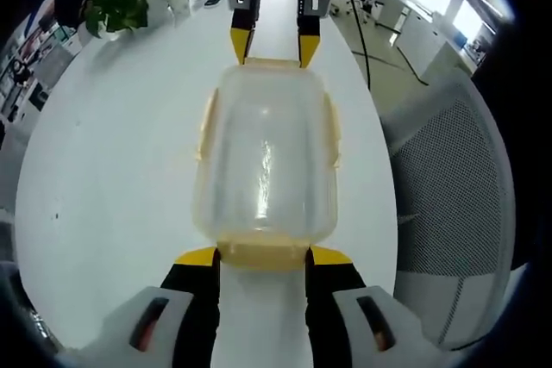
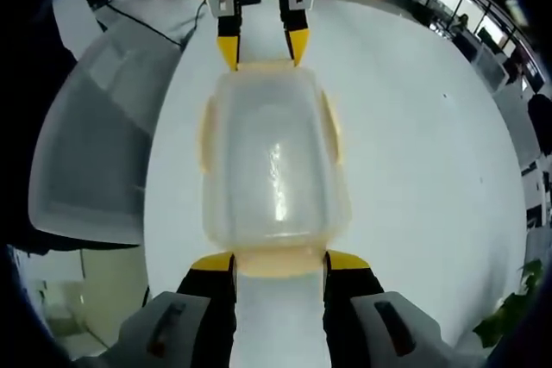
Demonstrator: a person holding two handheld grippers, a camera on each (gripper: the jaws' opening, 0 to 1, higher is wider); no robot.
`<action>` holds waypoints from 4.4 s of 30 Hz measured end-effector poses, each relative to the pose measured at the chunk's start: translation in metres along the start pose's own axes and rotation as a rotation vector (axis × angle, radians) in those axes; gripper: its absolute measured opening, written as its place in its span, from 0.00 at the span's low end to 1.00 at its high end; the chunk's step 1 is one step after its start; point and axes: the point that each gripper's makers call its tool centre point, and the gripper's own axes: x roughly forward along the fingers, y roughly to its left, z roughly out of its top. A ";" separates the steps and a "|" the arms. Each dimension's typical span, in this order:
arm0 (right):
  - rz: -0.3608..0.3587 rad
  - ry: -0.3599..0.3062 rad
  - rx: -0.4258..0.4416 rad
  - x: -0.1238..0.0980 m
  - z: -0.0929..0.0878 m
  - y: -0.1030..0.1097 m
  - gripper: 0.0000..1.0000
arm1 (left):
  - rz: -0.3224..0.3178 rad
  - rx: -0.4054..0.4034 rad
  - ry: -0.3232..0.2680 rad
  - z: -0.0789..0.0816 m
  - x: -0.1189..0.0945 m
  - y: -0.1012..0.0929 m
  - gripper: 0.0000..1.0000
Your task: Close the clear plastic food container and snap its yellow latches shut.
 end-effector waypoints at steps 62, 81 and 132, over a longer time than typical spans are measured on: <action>0.004 0.029 0.031 -0.001 -0.021 -0.002 0.38 | 0.011 0.013 0.010 -0.008 0.003 0.005 0.39; 0.021 -0.024 0.185 -0.008 -0.010 0.003 0.38 | 0.006 -0.060 0.013 -0.003 -0.005 0.003 0.39; 0.046 -0.249 0.789 -0.016 0.007 -0.005 0.40 | -0.071 -0.992 -0.152 -0.014 -0.008 0.010 0.32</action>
